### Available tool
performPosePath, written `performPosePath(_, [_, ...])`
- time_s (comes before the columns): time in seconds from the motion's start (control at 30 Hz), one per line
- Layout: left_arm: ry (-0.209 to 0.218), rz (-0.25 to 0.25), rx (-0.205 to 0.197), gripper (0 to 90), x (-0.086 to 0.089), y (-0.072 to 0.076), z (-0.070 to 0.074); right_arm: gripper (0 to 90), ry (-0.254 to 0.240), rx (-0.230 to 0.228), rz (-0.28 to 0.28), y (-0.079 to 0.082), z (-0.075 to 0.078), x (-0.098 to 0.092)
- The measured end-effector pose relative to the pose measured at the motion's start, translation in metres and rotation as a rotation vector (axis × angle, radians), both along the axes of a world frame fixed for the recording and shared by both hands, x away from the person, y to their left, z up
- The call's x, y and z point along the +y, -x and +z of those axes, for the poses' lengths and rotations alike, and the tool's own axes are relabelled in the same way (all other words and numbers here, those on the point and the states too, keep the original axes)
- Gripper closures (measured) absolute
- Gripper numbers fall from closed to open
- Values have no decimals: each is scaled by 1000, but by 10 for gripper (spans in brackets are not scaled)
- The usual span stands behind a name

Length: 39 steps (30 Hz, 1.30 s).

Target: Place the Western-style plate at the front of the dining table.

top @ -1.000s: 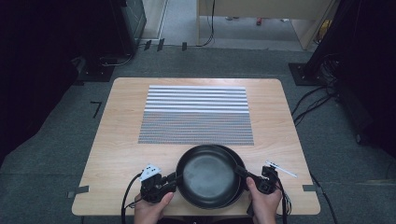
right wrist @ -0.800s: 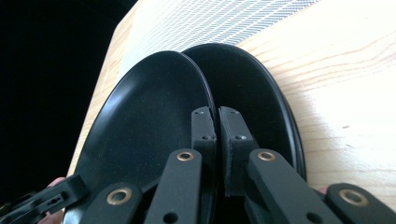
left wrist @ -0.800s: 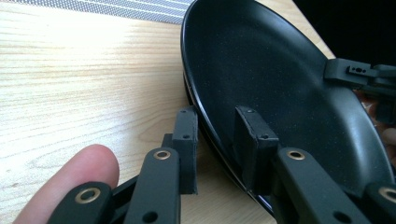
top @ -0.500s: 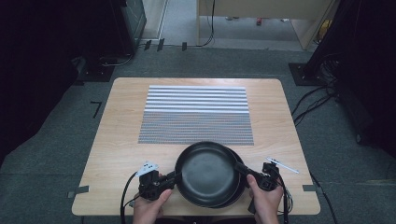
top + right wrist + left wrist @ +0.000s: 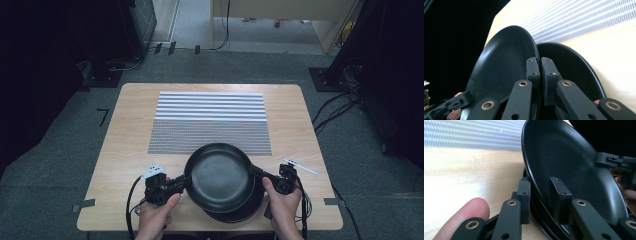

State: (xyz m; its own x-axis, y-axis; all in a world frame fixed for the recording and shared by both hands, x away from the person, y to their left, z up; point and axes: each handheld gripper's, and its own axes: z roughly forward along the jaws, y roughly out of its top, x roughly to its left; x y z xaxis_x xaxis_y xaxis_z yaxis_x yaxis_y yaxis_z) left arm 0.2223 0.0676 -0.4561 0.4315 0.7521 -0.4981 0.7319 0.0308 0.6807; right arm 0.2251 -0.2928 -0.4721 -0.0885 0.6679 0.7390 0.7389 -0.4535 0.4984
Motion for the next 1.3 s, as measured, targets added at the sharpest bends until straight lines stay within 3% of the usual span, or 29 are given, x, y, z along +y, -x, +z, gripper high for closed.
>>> performPosePath(0.23, [3, 14, -27, 725, 4, -20, 19, 862, 8, -27, 8, -23, 21, 5])
performPosePath(0.57, [2, 33, -36, 728, 9, -44, 32, 862, 14, -39, 16, -51, 34, 11])
performPosePath(1.3, [27, 69, -7, 740, 17, -83, 39, 862, 24, -28, 22, -94, 45, 21])
